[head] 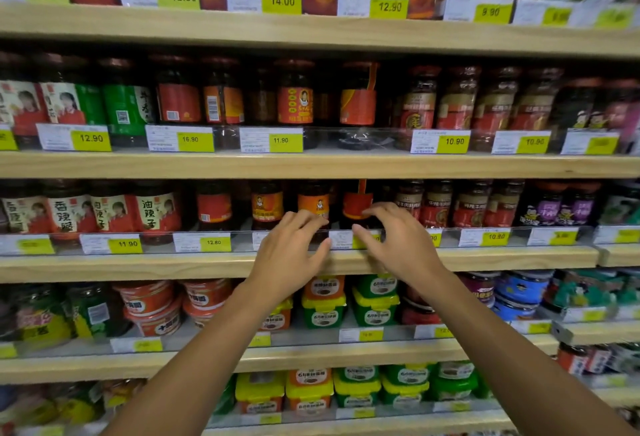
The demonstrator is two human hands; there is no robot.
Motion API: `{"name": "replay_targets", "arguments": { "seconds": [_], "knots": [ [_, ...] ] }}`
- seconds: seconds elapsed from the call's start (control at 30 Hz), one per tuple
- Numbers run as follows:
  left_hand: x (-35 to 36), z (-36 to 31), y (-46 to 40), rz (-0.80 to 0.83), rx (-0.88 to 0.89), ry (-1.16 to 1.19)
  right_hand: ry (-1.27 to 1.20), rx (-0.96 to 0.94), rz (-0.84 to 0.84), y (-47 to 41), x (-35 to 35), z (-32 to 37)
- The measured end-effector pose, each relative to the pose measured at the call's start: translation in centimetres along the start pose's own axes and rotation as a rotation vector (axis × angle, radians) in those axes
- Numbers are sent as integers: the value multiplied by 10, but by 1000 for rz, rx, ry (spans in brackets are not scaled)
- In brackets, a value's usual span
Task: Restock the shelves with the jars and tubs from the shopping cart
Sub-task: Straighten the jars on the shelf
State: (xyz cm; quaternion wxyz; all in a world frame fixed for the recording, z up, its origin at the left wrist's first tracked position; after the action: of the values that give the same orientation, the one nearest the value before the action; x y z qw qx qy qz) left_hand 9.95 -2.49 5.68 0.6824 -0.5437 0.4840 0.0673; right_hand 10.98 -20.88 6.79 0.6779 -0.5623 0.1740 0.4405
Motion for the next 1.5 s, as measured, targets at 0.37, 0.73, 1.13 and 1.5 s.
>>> {"name": "replay_targets", "arguments": {
  "seconds": [0.37,0.73,1.13,1.5],
  "knots": [
    [7,11,-4,11,-115,-100,44,212,82,-22,7,-11],
    [5,15,-2,10,-109,-93,-26,303,137,-49,21,-11],
    [-56,54,60,-145,-184,-60,-50,157,95,-3,-21,10],
    [-102,137,96,-139,-296,-24,-245,4,73,17,17,122]
  ]
}}
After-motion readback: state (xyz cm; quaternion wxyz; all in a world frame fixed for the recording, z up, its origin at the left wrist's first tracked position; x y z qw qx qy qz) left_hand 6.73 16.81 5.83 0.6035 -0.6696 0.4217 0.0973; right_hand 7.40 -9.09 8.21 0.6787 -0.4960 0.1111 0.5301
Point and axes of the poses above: each hand's wrist, its own y-axis away from the middle knuckle, its own x-axis out of the palm, z = x × y, the point moved 8 cm from there along -y, towards the middle knuckle, and after that the axes turned 7 degrees about x, right-handed, at the moved point
